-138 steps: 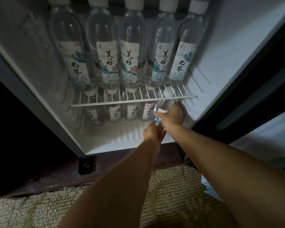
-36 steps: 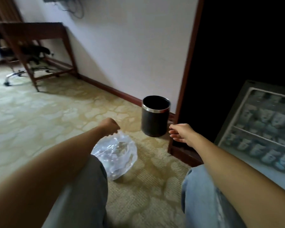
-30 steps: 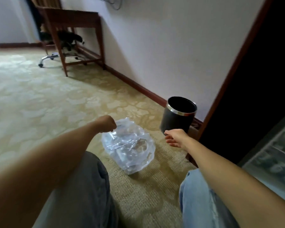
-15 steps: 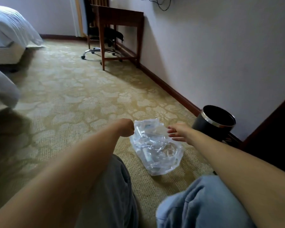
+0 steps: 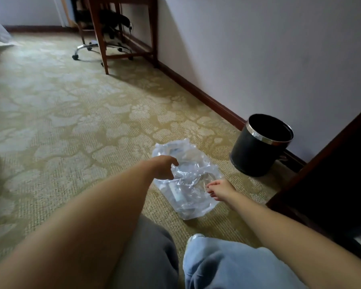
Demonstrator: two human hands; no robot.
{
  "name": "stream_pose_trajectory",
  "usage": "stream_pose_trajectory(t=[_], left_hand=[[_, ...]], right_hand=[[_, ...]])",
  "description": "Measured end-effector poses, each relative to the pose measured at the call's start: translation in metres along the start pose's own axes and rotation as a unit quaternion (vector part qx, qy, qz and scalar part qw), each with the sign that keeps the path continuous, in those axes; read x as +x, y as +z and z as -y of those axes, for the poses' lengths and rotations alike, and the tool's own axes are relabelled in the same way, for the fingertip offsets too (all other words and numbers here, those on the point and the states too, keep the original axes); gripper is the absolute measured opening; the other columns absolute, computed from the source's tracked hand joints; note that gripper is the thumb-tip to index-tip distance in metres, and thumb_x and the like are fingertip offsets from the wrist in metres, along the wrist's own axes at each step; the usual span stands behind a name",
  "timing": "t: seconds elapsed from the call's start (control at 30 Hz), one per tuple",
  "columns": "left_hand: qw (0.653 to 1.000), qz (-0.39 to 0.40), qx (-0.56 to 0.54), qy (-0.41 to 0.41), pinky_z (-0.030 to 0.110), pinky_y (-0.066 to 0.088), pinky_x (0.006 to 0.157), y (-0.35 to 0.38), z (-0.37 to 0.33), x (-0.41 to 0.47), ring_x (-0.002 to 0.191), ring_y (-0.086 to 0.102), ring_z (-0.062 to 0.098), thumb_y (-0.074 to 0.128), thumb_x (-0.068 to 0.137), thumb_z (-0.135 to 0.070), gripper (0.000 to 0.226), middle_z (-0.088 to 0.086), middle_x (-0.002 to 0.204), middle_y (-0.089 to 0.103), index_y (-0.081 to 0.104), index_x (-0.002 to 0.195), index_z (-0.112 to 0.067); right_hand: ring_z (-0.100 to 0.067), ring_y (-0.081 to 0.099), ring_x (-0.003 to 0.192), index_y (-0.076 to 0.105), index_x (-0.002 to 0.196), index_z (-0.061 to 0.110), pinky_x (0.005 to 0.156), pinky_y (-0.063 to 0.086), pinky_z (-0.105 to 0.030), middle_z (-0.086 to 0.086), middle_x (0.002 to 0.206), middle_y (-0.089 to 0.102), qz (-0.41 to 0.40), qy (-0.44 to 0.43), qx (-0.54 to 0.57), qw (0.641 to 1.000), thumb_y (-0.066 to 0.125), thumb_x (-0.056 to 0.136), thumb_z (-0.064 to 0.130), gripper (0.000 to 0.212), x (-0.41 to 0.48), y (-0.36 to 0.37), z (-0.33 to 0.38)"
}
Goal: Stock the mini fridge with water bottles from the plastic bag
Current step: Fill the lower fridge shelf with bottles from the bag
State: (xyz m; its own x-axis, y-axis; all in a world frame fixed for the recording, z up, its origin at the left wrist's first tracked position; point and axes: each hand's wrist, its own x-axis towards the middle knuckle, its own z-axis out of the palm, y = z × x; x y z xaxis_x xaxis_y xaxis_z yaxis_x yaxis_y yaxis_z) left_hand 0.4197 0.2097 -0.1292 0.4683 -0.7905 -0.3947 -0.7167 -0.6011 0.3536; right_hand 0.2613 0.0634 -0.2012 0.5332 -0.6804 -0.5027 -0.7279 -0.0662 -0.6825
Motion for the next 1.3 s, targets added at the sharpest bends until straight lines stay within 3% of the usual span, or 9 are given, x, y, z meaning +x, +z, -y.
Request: stream_pose_trajectory(t=[0.2, 0.43, 0.53, 0.63, 0.73, 0.83, 0.93, 1.13, 1.3], left_hand=[[0.999, -0.034, -0.016, 0.019, 0.028, 0.047, 0.098, 0.040, 0.024, 0.034, 0.120, 0.054, 0.019, 0.062, 0.089, -0.014, 0.056, 0.002, 0.140, 0.051, 0.042, 0.140, -0.023], [0.974, -0.061, -0.194, -0.101, 0.029, 0.046, 0.092, 0.150, 0.052, 0.085, 0.118, 0.053, 0.021, 0.065, 0.087, -0.027, 0.073, 0.007, 0.147, 0.036, 0.026, 0.148, -0.019], [0.907, -0.038, -0.379, -0.180, 0.041, 0.042, 0.104, 0.183, 0.054, 0.109, 0.125, 0.047, 0.030, 0.063, 0.089, -0.028, 0.073, 0.015, 0.146, 0.034, 0.022, 0.148, -0.012], [0.779, 0.006, -0.571, -0.260, 0.051, 0.041, 0.105, 0.204, 0.051, 0.128, 0.132, 0.039, 0.038, 0.060, 0.091, -0.037, 0.083, 0.017, 0.152, 0.025, 0.008, 0.151, -0.014], [0.736, 0.000, -0.598, -0.317, 0.054, 0.040, 0.104, 0.219, 0.045, 0.146, 0.135, 0.032, 0.040, 0.068, 0.081, -0.048, 0.101, 0.016, 0.154, 0.015, 0.000, 0.151, -0.018], [0.730, -0.028, -0.583, -0.355, 0.053, 0.039, 0.105, 0.227, 0.036, 0.159, 0.131, 0.037, 0.040, 0.076, 0.072, -0.050, 0.111, 0.022, 0.147, 0.024, 0.005, 0.147, -0.009], [0.726, -0.034, -0.582, -0.365, 0.048, 0.037, 0.105, 0.231, 0.029, 0.169, 0.125, 0.044, 0.041, 0.078, 0.067, -0.054, 0.111, 0.025, 0.141, 0.035, 0.011, 0.142, -0.005], [0.809, -0.014, -0.489, -0.326, 0.039, 0.054, 0.088, 0.236, 0.050, 0.166, 0.096, 0.065, 0.028, 0.071, 0.073, -0.057, 0.075, 0.017, 0.114, 0.064, 0.052, 0.114, 0.002], [0.830, -0.022, -0.461, -0.312, 0.030, 0.055, 0.070, 0.239, 0.060, 0.169, 0.079, 0.066, 0.022, 0.061, 0.089, -0.042, 0.047, 0.013, 0.097, 0.068, 0.059, 0.099, 0.003]], right_hand=[[-0.022, 0.062, 0.093, 0.067, 0.097, 0.016, 0.069, 0.046, -0.026, -0.007, 0.107, 0.068, -0.050, -0.010, -0.078, 0.996, 0.042, 0.096, 0.007, 0.026, 0.057, 0.004, 0.001], [-0.027, 0.057, 0.107, 0.067, 0.112, 0.005, 0.093, 0.047, -0.032, -0.014, 0.122, 0.062, 0.042, 0.045, -0.086, 0.994, 0.040, 0.095, -0.005, 0.034, 0.128, 0.055, -0.024], [-0.026, 0.057, 0.110, 0.065, 0.115, 0.010, 0.090, 0.048, -0.030, -0.010, 0.120, 0.061, 0.068, 0.048, -0.107, 0.991, 0.047, 0.094, -0.001, 0.029, 0.149, 0.079, -0.040], [-0.024, 0.057, 0.100, 0.061, 0.116, 0.010, 0.078, 0.047, -0.030, -0.010, 0.117, 0.062, 0.060, 0.071, -0.089, 0.992, 0.047, 0.092, 0.001, 0.029, 0.164, 0.101, -0.056], [-0.022, 0.055, 0.092, 0.055, 0.118, 0.011, 0.070, 0.042, -0.026, -0.007, 0.105, 0.063, 0.045, 0.098, -0.033, 0.994, 0.058, 0.090, 0.008, 0.028, 0.172, 0.119, -0.072], [-0.024, 0.057, 0.101, 0.053, 0.118, 0.005, 0.083, 0.040, -0.018, -0.012, 0.104, 0.059, 0.091, 0.097, -0.067, 0.989, 0.054, 0.092, 0.005, 0.027, 0.172, 0.131, -0.082], [-0.017, 0.048, 0.090, 0.048, 0.080, 0.017, 0.088, 0.036, -0.015, -0.002, 0.088, 0.048, 0.116, 0.017, -0.108, 0.987, 0.043, 0.098, 0.009, 0.020, 0.176, 0.140, -0.088], [-0.029, 0.057, 0.112, 0.043, 0.131, 0.011, 0.097, 0.048, -0.038, -0.013, 0.126, 0.056, 0.128, 0.073, -0.103, 0.984, 0.057, 0.092, 0.017, 0.042, 0.179, 0.163, -0.090], [-0.030, 0.058, 0.111, 0.034, 0.137, 0.013, 0.093, 0.052, -0.043, -0.012, 0.129, 0.055, 0.106, 0.123, -0.091, 0.983, 0.061, 0.090, 0.033, 0.058, 0.171, 0.166, -0.089]])
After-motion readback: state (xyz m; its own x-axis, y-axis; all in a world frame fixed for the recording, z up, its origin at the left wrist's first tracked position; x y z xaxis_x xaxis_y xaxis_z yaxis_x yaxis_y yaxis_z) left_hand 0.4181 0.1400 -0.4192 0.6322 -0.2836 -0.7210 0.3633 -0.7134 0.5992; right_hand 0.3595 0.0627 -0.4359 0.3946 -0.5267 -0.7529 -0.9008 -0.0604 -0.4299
